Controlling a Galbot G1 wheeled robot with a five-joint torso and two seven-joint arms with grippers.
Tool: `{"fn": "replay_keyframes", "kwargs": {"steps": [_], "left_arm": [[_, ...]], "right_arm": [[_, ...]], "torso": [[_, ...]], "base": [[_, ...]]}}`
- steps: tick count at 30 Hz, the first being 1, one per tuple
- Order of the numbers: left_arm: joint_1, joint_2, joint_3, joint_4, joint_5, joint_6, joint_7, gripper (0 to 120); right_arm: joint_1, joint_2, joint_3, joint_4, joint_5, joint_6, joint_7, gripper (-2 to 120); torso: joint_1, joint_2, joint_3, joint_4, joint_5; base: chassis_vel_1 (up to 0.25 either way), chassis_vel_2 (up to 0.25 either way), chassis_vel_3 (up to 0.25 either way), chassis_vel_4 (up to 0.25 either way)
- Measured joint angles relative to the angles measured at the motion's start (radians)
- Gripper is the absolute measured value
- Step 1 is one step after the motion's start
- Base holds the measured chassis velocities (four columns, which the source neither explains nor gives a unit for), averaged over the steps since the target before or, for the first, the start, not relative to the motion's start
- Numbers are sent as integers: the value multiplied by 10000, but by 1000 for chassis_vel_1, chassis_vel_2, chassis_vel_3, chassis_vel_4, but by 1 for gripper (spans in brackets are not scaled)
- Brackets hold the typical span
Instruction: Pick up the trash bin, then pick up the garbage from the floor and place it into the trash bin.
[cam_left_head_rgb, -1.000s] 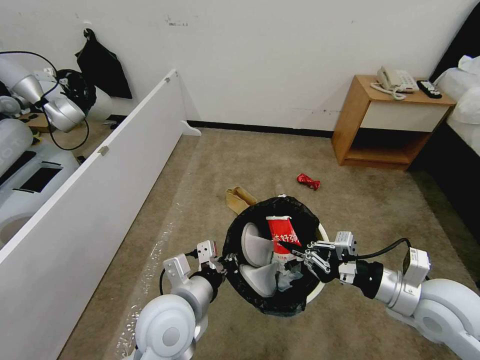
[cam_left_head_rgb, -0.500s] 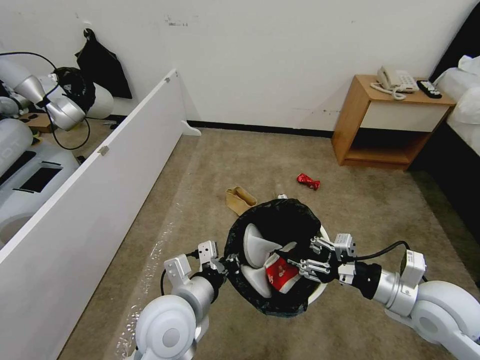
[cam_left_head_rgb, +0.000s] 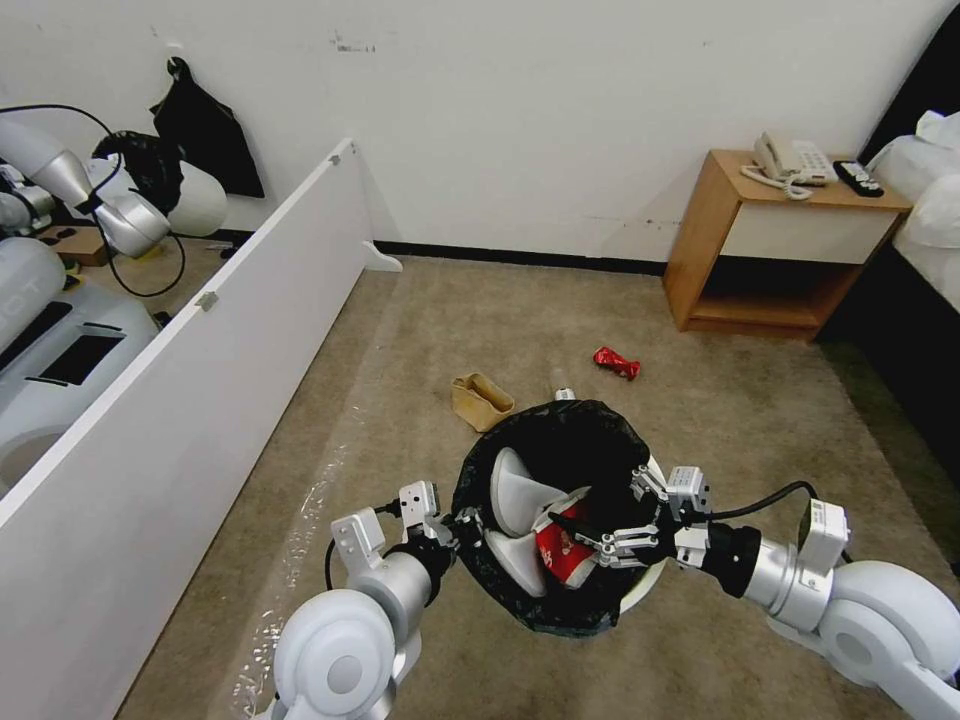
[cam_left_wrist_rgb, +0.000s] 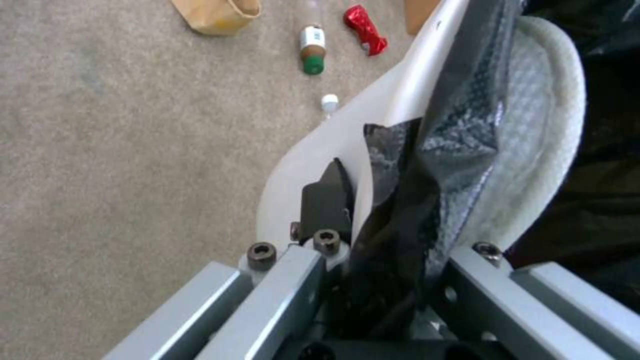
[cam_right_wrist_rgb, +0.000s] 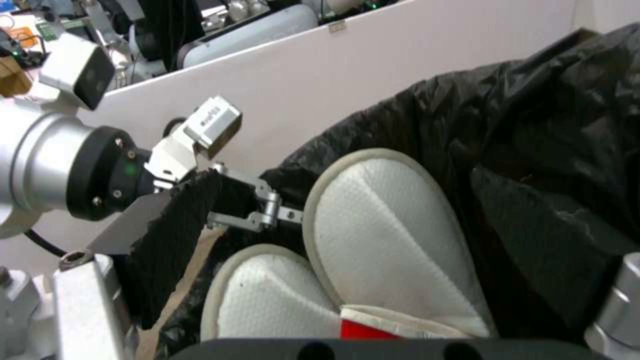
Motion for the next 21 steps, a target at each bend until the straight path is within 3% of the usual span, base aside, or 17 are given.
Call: {"fn": "replay_keyframes", "kwargs": {"steps": [14,21], "left_arm": [[239,99,-356,158,25,24,-462,1],[638,199,-792,-169,200,37,-415,1]], "right_arm": [[-167,-291,834,677,304,46,254,100],[-149,64,1248,1052,415,484,1314,100]], "torso": [[0,0,0,1,-2],[0,0,0,0,-2]], "base": [[0,0,0,0],[0,0,0,0]]}}
